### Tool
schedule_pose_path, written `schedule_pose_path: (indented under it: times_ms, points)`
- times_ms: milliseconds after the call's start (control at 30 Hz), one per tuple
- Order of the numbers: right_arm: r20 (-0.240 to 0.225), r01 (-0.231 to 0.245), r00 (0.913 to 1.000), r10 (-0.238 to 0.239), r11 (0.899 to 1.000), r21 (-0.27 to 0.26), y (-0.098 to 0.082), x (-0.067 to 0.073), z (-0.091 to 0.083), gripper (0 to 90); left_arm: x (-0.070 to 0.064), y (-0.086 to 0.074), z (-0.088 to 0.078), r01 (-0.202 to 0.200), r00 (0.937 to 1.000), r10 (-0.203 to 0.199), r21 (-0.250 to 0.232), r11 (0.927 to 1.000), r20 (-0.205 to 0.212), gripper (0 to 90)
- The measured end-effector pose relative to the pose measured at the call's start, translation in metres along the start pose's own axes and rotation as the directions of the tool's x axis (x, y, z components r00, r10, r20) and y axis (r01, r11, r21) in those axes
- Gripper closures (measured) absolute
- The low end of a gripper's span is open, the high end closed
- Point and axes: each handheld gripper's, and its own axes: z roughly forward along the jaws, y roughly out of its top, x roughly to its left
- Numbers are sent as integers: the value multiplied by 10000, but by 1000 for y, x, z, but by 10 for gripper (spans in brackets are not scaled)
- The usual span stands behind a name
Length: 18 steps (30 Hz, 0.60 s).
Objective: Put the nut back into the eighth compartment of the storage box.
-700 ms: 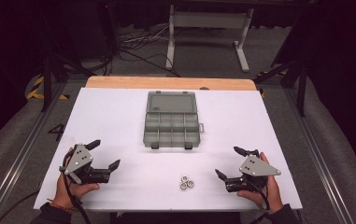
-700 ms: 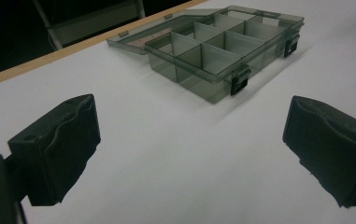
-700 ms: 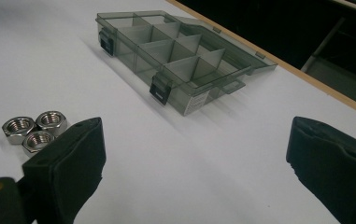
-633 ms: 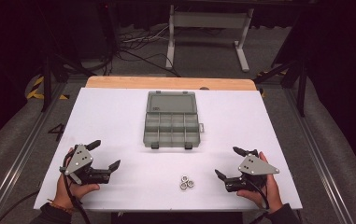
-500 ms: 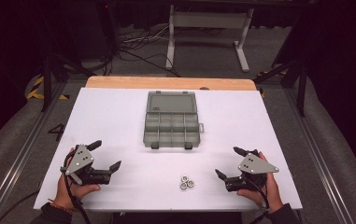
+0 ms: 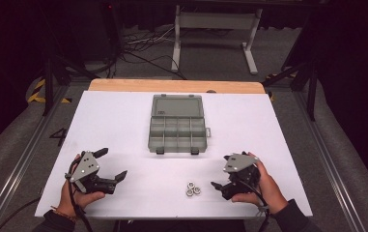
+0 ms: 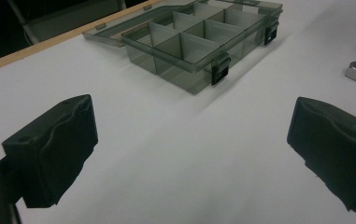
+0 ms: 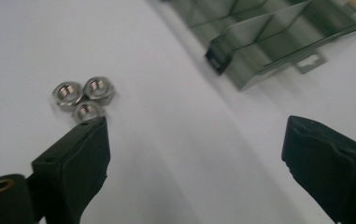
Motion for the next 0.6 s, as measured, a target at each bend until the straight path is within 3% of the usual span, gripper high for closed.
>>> schedule_pose_path:
  times_ms: [67,133,233,267,333,433,600]
  points:
    - [-451,520,9978,-483,9951,845,13,6,6,121,0,0,-1,-61,10000,61,-13,10000,13,24]
    - [-826,1131,9914,-1013,9815,1544,24,13,12,169,0,0,-1,-114,9999,114,-31,9999,-22,24]
    - [-1682,1754,9765,-1346,9499,2585,40,23,24,226,0,0,-1,-112,9999,112,68,9999,-30,24]
    - [-1682,1754,9765,-1346,9499,2585,40,23,24,226,1,0,-1,-109,9999,109,71,9999,-34,24]
    - [-1983,2126,9676,-1560,9276,3071,47,27,33,264,1,0,0,-92,10000,92,90,9999,11,25]
    - [-2371,2352,9589,-1560,9044,3561,54,30,42,309,1,-2,0,-115,9999,114,163,9998,51,26]
    - [-2947,2753,9419,-1613,8732,4021,61,38,53,341,1,-4,-2,-79,9999,81,342,9994,-62,33]
